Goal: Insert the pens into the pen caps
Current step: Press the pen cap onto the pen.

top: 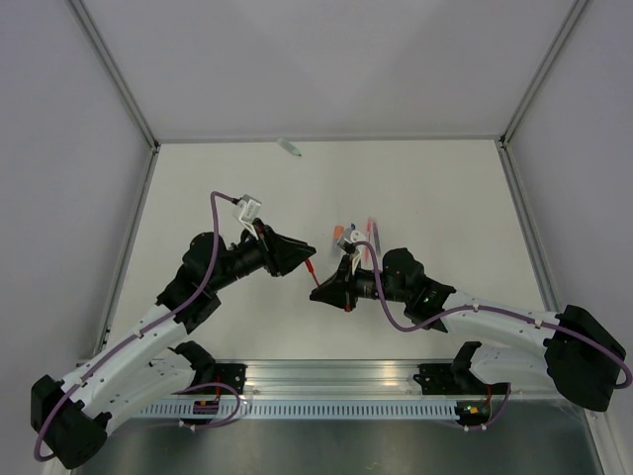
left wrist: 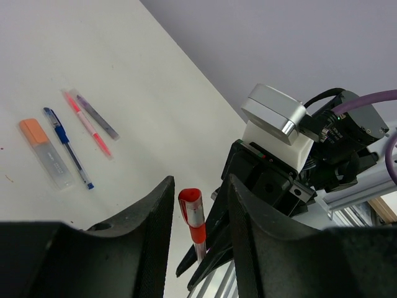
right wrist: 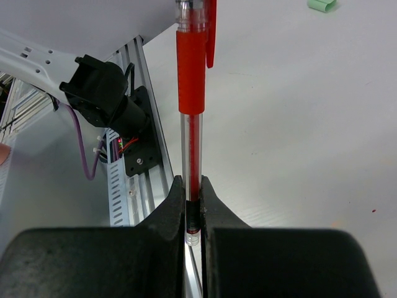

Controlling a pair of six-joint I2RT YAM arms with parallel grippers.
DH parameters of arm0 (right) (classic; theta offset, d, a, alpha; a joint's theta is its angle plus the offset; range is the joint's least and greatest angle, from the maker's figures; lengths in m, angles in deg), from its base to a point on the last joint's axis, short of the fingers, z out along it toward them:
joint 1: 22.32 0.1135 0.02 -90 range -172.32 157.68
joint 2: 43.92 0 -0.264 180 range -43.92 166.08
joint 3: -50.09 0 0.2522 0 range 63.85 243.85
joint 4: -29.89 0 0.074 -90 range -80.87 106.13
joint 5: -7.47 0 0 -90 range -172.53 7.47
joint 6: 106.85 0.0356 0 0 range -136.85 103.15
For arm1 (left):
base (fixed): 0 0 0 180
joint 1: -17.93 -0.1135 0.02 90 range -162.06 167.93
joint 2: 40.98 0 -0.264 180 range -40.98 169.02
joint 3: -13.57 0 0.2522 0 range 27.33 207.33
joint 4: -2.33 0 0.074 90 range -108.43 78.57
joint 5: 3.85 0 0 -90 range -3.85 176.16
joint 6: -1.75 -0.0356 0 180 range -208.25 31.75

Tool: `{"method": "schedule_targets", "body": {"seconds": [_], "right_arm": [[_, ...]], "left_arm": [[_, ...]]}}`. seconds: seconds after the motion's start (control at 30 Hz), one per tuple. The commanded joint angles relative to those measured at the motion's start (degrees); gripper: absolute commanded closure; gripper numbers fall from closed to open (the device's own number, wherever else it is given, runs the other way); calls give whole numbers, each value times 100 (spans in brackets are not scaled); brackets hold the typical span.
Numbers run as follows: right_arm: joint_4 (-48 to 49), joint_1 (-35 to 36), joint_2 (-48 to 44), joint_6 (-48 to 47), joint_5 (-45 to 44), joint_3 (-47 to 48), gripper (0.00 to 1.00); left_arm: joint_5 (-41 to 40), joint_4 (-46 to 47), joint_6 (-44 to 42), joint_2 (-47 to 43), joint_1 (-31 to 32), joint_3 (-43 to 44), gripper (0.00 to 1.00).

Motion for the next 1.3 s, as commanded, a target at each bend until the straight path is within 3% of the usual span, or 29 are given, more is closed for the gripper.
{"method": "schedule_targets", "body": {"seconds": [0.0, 0.07, 0.1, 0.17, 0.4, 0.7, 0.9, 1.27], "right_arm": [[257, 31, 5, -27, 122, 252, 100], [257, 23, -3, -27, 113, 243, 100], [248, 23, -3, -27, 113, 252, 100], [265, 31, -30, -9, 70, 252, 100], [-164, 14, -267, -140, -1037, 541, 100], [-508, -275, -680, -255, -2162, 1008, 100], [-315, -899, -575, 26, -1874, 1341, 100], [-33, -1234, 137, -44, -1109, 2018, 100]], "left_arm": [[-26, 74, -231, -73, 21, 224, 57], [88, 214, -196, -38, 21, 137, 70], [149, 267, -169, -21, 21, 102, 85], [369, 364, -117, 41, 21, 22, 97], [861, 812, 244, 243, 12, -320, 98], [1108, 1347, 103, 436, 21, -724, 98], [1257, 1471, 121, 550, 21, -821, 98], [1433, 1735, 51, 1174, 30, -918, 98]]}}
